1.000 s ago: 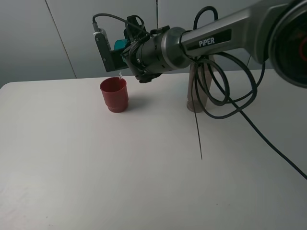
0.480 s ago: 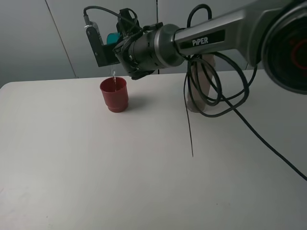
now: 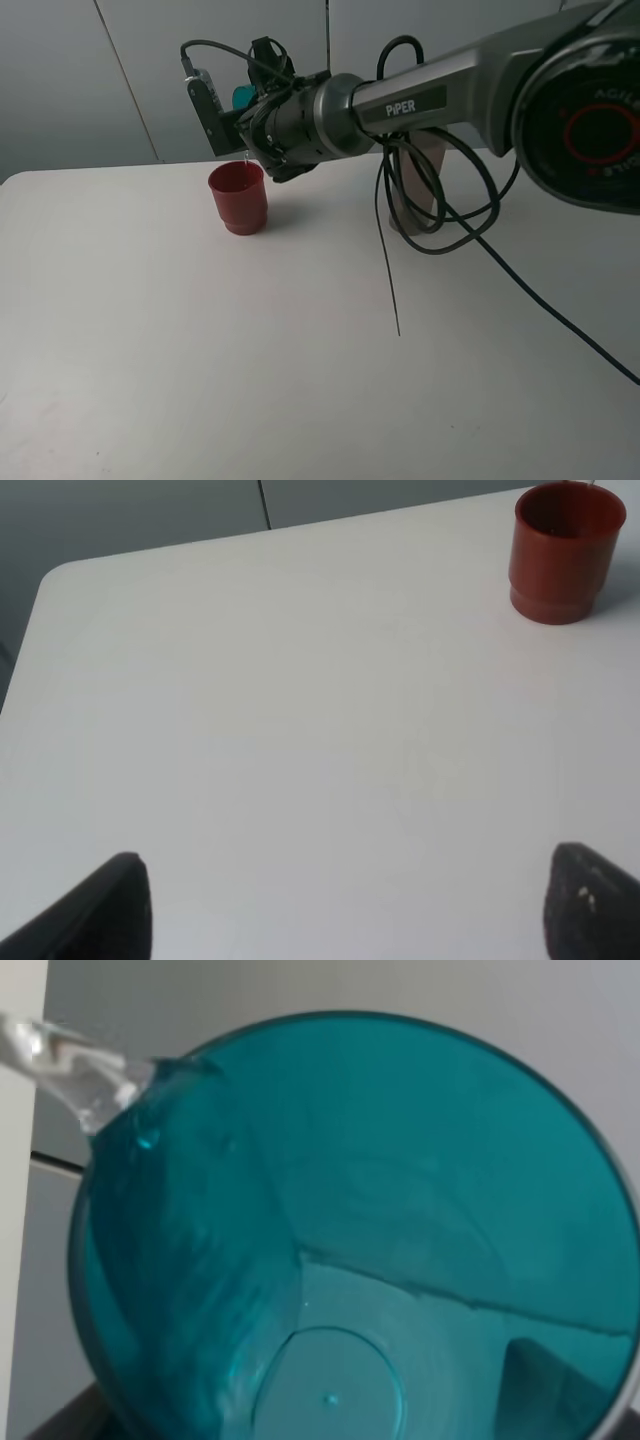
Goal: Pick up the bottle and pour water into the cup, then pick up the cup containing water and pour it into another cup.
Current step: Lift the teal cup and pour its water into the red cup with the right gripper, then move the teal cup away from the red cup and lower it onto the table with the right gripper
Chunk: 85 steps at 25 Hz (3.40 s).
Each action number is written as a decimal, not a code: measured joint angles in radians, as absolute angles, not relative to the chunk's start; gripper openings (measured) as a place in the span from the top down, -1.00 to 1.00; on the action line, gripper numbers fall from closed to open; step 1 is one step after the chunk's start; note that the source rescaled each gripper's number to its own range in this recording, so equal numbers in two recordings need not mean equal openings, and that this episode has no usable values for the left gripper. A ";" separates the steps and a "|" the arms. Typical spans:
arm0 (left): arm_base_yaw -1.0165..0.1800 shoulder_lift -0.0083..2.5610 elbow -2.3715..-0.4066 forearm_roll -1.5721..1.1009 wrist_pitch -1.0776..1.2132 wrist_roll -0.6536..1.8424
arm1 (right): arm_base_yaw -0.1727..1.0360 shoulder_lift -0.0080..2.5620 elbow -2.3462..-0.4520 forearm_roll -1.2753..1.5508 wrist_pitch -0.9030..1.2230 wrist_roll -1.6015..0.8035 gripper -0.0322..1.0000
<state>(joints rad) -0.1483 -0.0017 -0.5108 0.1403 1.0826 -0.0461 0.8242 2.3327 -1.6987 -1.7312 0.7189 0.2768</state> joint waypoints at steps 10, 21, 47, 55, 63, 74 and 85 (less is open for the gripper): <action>-0.148 -0.002 -0.511 0.140 1.083 -0.046 | 0.849 2.334 -1.699 -1.731 0.729 0.234 0.72; -0.148 -0.002 -0.511 0.140 1.083 -0.046 | 0.851 2.334 -1.699 -1.731 0.729 0.161 0.72; -0.148 -0.002 -0.511 0.140 1.083 -0.046 | 0.854 2.332 -1.699 -1.731 0.643 0.112 0.72; -0.148 -0.002 -0.511 0.140 1.083 -0.046 | 0.856 2.236 -1.699 -1.551 0.550 0.228 0.72; -0.148 -0.002 -0.511 0.140 1.083 -0.046 | 0.836 2.133 -1.694 -1.089 0.426 0.156 0.72; -0.148 -0.002 -0.511 0.140 1.083 -0.046 | 0.805 1.939 -1.436 -0.291 0.302 -0.235 0.72; -0.148 -0.002 -0.511 0.140 1.083 -0.046 | 0.789 1.860 -0.992 -0.056 -0.160 -0.361 0.72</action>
<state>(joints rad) -0.1483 -0.0017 -0.5108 0.1403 1.0826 -0.0461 0.7885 1.8601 -0.9923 -0.0556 -0.1599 -0.3610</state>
